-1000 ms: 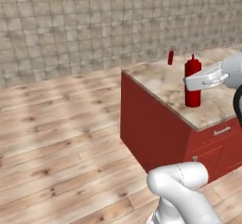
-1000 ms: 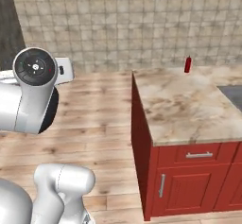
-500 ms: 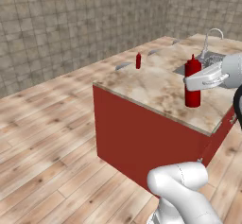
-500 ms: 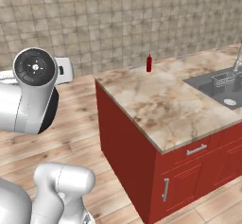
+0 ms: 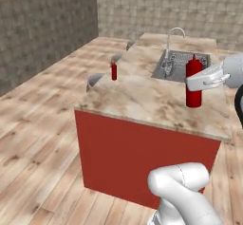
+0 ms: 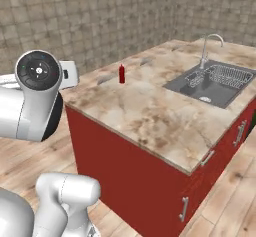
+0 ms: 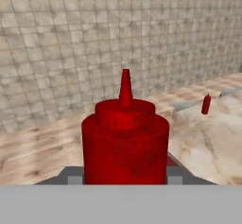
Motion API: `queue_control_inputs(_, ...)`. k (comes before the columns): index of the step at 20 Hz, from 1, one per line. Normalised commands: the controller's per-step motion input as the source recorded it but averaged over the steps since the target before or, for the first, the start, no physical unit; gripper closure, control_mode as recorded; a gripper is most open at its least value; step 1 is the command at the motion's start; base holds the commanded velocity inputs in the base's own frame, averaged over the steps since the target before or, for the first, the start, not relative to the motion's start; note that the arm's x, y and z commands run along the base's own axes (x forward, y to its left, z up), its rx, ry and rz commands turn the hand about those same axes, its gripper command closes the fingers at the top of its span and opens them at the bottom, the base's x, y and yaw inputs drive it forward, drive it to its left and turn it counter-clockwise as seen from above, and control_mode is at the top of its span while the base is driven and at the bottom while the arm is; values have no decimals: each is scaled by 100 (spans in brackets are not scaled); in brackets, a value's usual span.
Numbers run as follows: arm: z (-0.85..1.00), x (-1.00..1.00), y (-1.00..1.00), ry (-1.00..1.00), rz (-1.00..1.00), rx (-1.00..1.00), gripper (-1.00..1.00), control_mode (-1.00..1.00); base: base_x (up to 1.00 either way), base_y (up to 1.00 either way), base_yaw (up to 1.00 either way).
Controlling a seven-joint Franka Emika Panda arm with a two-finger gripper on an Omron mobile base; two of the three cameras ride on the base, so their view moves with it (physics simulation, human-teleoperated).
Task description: The dining table condiment station is running low on ketchup. Refill the condiment station by opening the cabinet and taking the ketchup from the cabinet and placing it on the dining table.
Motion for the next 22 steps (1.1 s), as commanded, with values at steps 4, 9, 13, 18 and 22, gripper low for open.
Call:
queue_control_inputs(4,0,0,0,0,0,0,100,100,32,100,-54)
queue_control_inputs(9,0,0,0,0,0,0,100,100,2,100,-47)
queue_control_inputs(13,0,0,0,0,0,0,100,100,0,100,-44)
queue_control_inputs(18,0,0,0,0,0,0,100,100,8,100,-45)
queue_control_inputs(22,0,0,0,0,0,0,100,100,9,100,-47)
